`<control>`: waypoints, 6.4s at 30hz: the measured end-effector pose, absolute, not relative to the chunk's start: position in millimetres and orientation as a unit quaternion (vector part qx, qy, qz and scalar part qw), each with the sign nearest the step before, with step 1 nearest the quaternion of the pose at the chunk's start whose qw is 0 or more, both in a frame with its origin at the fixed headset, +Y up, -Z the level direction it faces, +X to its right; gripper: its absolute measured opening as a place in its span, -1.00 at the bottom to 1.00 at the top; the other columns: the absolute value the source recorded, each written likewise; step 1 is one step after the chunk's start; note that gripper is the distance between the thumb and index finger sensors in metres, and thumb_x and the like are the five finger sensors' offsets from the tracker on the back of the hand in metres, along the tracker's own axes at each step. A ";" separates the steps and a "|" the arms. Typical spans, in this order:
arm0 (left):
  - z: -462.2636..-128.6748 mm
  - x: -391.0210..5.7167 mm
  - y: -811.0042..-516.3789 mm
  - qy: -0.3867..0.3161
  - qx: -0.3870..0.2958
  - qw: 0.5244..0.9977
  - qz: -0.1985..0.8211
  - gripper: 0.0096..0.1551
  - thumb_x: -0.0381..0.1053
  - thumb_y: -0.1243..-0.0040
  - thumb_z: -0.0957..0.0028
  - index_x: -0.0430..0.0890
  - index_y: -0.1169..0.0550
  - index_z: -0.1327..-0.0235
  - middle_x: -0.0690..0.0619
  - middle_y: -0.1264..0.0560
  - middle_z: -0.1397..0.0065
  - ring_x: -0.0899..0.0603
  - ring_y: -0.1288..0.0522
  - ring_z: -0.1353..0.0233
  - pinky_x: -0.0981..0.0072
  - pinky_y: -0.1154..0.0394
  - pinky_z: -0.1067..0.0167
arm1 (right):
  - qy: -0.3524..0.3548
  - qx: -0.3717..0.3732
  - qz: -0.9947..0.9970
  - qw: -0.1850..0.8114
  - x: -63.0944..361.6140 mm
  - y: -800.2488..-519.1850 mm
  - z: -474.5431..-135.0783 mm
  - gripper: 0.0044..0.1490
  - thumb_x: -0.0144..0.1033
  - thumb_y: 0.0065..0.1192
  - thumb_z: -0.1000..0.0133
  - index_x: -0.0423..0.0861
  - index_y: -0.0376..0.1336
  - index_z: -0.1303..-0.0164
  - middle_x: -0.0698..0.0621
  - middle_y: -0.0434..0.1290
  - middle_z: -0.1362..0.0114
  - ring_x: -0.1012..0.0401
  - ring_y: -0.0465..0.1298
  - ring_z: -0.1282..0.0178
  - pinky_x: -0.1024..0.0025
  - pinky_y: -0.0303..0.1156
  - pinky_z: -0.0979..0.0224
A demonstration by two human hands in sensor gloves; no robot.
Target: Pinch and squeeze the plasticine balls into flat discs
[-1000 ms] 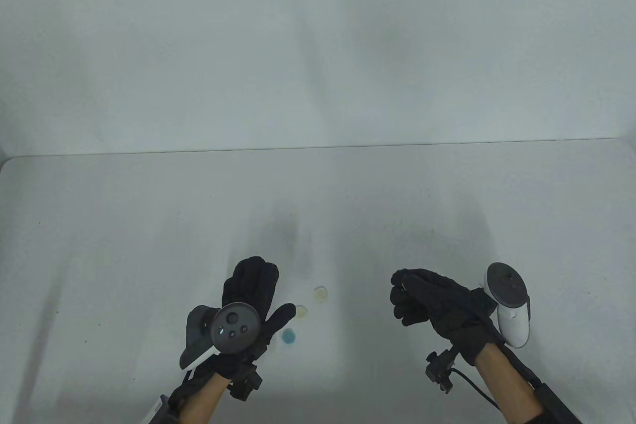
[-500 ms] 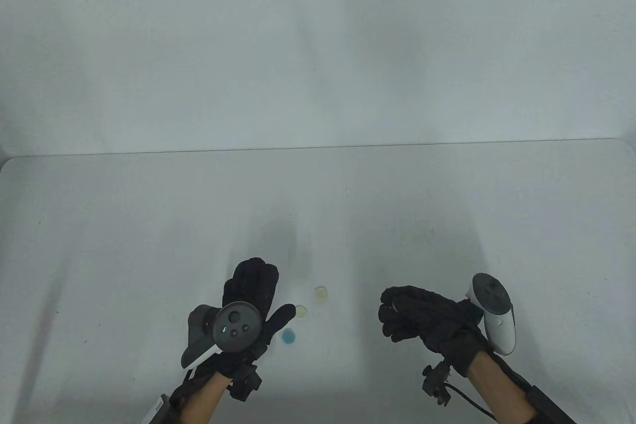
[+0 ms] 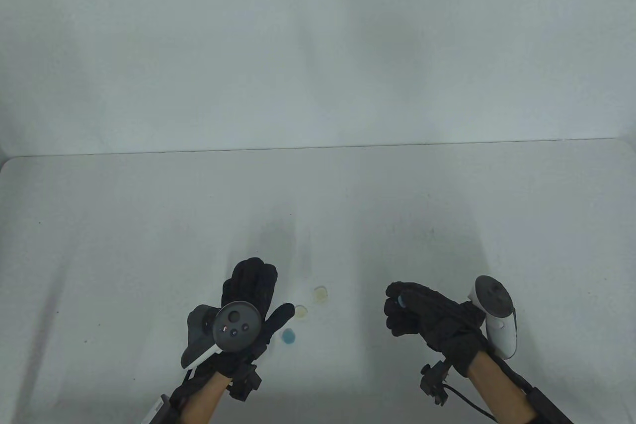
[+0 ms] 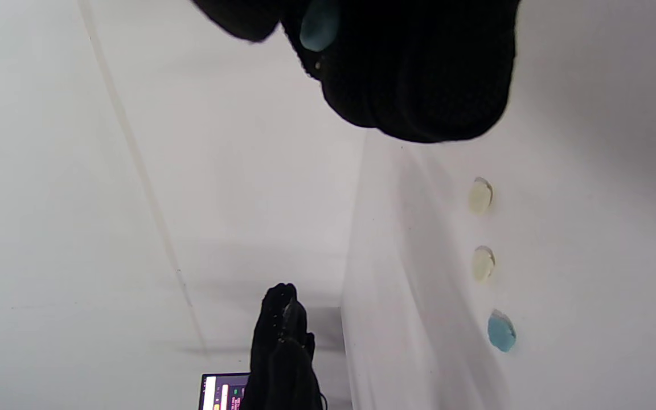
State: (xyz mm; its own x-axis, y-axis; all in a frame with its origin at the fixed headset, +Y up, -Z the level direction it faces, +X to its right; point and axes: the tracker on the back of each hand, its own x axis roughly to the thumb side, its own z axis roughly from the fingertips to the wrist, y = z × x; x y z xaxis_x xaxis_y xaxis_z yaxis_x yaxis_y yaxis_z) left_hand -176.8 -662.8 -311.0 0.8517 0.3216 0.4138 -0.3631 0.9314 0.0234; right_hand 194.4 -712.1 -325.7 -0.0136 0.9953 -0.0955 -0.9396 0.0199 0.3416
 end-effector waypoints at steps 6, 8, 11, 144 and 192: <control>-312.3 -174.4 -663.4 -0.207 0.050 0.961 0.178 -0.03 0.24 0.00 -0.16 -0.33 -0.15 -0.66 -0.42 0.01 -0.68 -0.58 0.02 -0.63 -0.39 -0.03 -0.44 | 0.144 0.088 0.701 0.693 199.4 -709.1 -326.9 -0.46 -0.20 0.20 -0.26 -0.20 0.29 -0.38 -0.16 0.58 -0.24 0.06 0.69 -0.07 0.43 0.73 -0.07; -312.6 -173.9 -663.6 -0.206 0.050 0.961 0.178 -0.03 0.24 0.00 -0.16 -0.33 -0.15 -0.66 -0.42 0.01 -0.68 -0.57 0.02 -0.63 -0.39 -0.03 -0.44 | 0.135 0.093 0.710 0.685 200.2 -706.5 -326.4 -0.46 -0.20 0.26 -0.22 -0.19 0.32 -0.34 -0.10 0.62 -0.17 0.13 0.72 -0.01 0.50 0.75 -0.01; -312.9 -173.1 -663.8 -0.205 0.051 0.961 0.177 -0.03 0.24 0.00 -0.16 -0.33 -0.15 -0.66 -0.41 0.01 -0.68 -0.57 0.02 -0.63 -0.39 -0.03 -0.44 | 0.131 0.099 0.716 0.679 200.0 -704.0 -325.9 -0.43 -0.22 0.27 -0.21 -0.21 0.30 -0.37 -0.06 0.64 -0.13 0.16 0.74 0.02 0.52 0.76 0.01; -313.4 -176.8 -666.0 -0.203 0.061 0.962 0.174 -0.03 0.23 -0.01 -0.16 -0.33 -0.15 -0.66 -0.42 0.02 -0.68 -0.58 0.03 -0.63 -0.39 -0.02 -0.44 | 0.100 0.043 0.694 0.711 207.1 -705.5 -322.3 -0.44 0.00 0.07 -0.29 -0.20 0.39 -0.18 -0.04 0.63 -0.02 0.15 0.67 0.13 0.53 0.70 0.14; -314.3 -176.2 -666.8 -0.202 0.056 0.963 0.172 -0.03 0.23 -0.01 -0.16 -0.33 -0.15 -0.66 -0.42 0.02 -0.68 -0.58 0.03 -0.63 -0.39 -0.02 -0.44 | 0.090 0.057 0.726 0.680 207.1 -699.7 -323.5 -0.45 -0.23 0.26 -0.22 -0.28 0.35 -0.31 -0.10 0.64 -0.11 0.11 0.71 0.02 0.46 0.74 0.00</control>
